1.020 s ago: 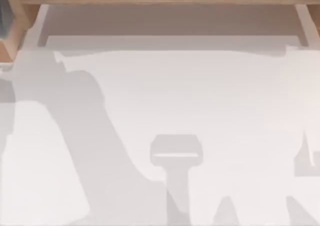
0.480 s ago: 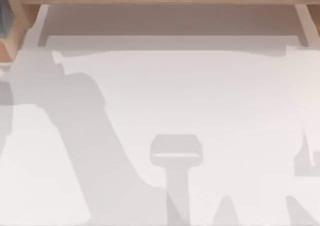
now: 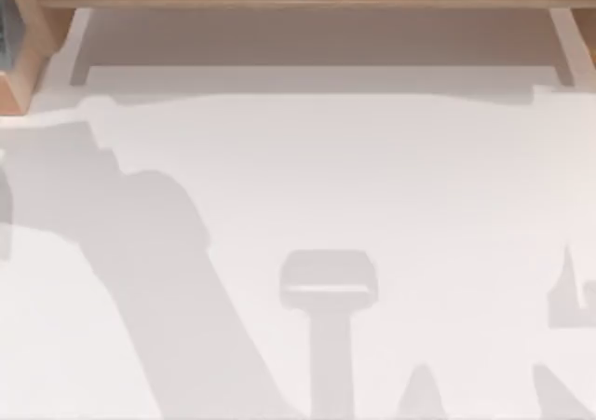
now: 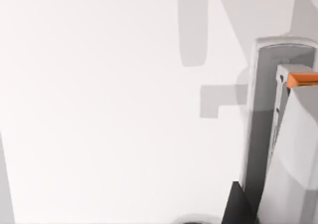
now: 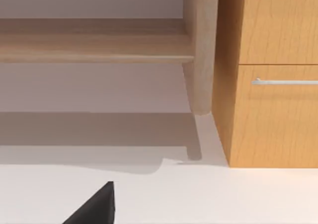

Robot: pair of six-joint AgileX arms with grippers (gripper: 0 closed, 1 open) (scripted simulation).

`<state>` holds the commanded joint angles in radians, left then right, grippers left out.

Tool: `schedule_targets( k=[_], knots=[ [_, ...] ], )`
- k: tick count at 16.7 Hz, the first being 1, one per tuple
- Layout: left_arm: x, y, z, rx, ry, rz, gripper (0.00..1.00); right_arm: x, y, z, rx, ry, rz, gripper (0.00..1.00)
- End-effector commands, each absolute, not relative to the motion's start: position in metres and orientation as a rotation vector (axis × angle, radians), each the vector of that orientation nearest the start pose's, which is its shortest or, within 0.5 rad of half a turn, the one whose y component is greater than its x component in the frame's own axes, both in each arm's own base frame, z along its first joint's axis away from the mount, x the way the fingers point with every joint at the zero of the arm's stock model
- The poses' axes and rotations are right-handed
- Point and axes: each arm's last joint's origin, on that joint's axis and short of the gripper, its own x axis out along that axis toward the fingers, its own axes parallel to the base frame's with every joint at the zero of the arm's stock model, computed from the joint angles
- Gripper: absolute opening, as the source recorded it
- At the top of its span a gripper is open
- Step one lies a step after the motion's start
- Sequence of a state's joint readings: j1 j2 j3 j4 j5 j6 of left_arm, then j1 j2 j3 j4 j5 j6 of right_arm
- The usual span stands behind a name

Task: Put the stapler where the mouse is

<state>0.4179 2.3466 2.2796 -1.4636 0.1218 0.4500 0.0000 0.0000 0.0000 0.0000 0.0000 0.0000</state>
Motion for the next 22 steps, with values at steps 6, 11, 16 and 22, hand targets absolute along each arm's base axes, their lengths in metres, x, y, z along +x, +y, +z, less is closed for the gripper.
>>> schedule_targets(
  k=[6, 11, 16, 22],
  knots=[
    [0.434, 0.187, 0.208, -0.038, 1.517, -0.063, 0.00, 0.106, -0.001, 0.160, 0.000, 0.000, 0.000, 1.00],
    [0.461, 0.164, 0.156, 0.019, 1.555, -0.020, 0.00, 0.106, -0.001, 0.160, 0.000, 0.000, 0.000, 1.00],
    [0.467, 0.156, 0.136, 0.030, 1.578, -0.014, 0.00, 0.106, -0.001, 0.160, 0.000, 0.000, 0.000, 1.00],
    [0.467, 0.156, 0.136, 0.030, 1.578, -0.014, 0.30, 0.106, -0.001, 0.160, 0.000, 0.000, 0.000, 1.00]
  ],
)
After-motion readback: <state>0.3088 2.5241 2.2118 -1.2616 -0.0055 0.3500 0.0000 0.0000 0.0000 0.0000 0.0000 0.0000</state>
